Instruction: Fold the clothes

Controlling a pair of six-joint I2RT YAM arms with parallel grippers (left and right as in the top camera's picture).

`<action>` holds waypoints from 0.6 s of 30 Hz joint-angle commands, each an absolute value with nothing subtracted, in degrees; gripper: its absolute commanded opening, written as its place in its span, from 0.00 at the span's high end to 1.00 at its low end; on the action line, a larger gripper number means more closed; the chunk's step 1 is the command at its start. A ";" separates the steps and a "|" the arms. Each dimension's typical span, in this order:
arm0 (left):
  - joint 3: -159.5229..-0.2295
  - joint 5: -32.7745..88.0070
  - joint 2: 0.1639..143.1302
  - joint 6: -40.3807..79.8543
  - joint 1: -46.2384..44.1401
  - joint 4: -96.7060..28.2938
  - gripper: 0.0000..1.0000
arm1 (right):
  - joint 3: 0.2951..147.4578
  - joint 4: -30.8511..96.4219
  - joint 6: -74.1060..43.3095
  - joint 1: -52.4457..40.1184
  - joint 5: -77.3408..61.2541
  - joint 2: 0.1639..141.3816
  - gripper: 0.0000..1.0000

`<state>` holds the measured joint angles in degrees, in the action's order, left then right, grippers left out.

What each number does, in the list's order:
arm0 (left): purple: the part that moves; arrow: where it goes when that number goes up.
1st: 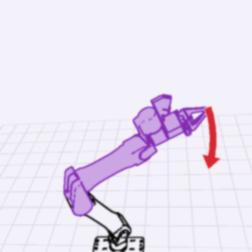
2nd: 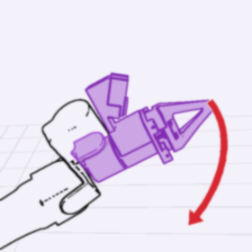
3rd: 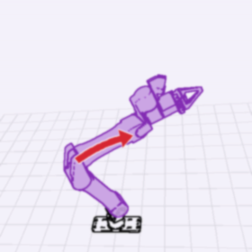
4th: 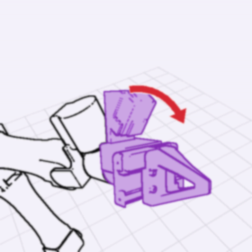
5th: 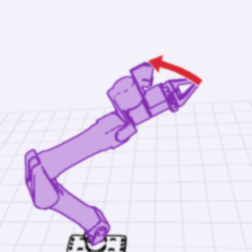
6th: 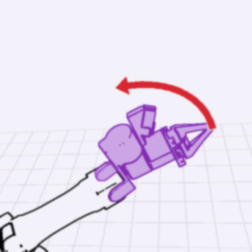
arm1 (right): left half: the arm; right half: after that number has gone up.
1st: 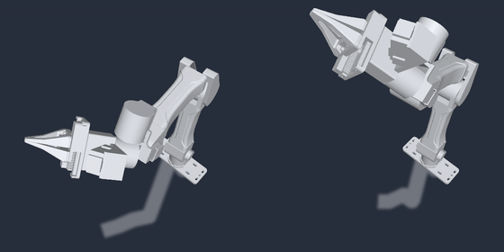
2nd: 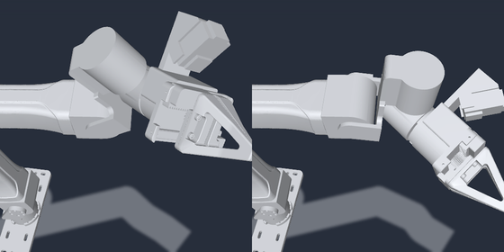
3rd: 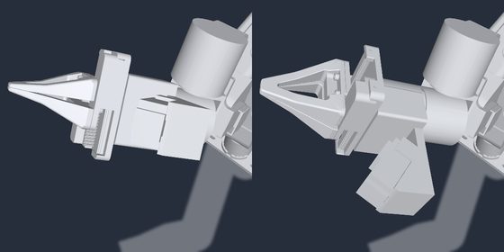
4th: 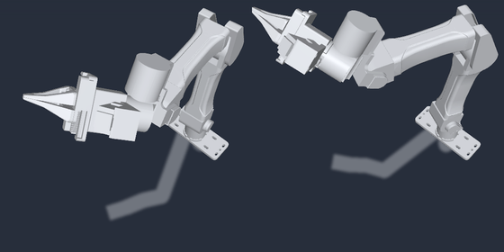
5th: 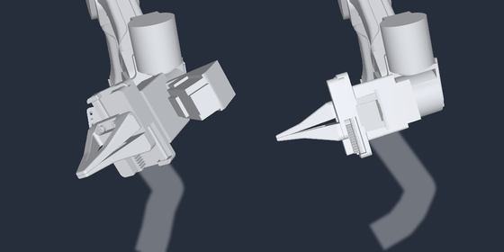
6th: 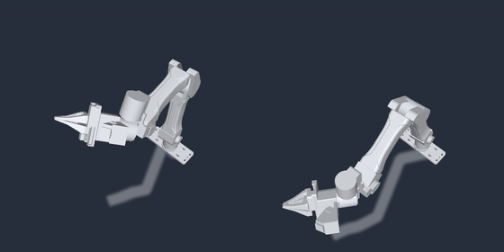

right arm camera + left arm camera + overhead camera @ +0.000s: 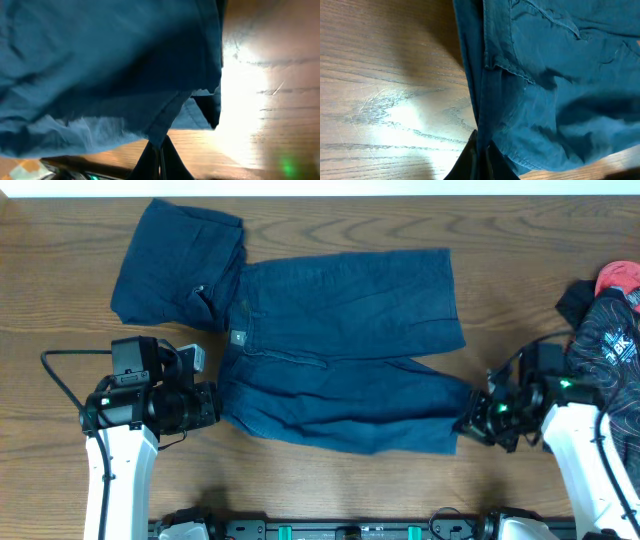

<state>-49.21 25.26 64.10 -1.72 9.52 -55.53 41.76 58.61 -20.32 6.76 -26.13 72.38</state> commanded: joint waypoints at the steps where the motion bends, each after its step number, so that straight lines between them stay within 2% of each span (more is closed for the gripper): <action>1: -50.26 24.99 64.36 -1.63 9.54 -55.37 0.94 | 37.78 55.05 -20.21 5.80 -27.09 72.79 0.99; 6: -50.26 24.99 64.36 -1.63 9.54 -55.66 0.94 | 31.55 57.01 -23.57 4.43 -34.26 72.77 0.99; 10: -50.26 24.99 64.36 -1.65 9.54 -55.86 0.94 | 29.34 55.81 -21.69 3.84 -33.26 72.75 0.99; 18: -50.26 25.02 64.29 -1.63 9.54 -55.68 0.94 | 39.92 48.42 -12.73 5.02 -42.11 68.10 0.99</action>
<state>-49.21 25.26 64.10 -1.72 9.54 -55.53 33.87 49.06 -17.32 4.32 -35.92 70.98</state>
